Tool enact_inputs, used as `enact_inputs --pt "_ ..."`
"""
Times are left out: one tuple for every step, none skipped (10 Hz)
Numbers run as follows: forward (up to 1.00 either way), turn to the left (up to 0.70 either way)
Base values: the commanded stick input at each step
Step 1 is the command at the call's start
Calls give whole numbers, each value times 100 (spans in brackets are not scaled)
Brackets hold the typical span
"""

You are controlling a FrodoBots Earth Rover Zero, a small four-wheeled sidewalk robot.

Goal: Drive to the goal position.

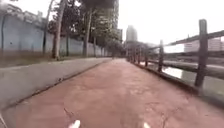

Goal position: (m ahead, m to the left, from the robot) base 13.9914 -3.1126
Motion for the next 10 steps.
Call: enact_inputs --pt "70 0" --pt "70 0" --pt "70 0" --pt "70 0" --pt "70 0" --pt "70 0" --pt "70 0" --pt "70 0" --pt "70 0" --pt "70 0"
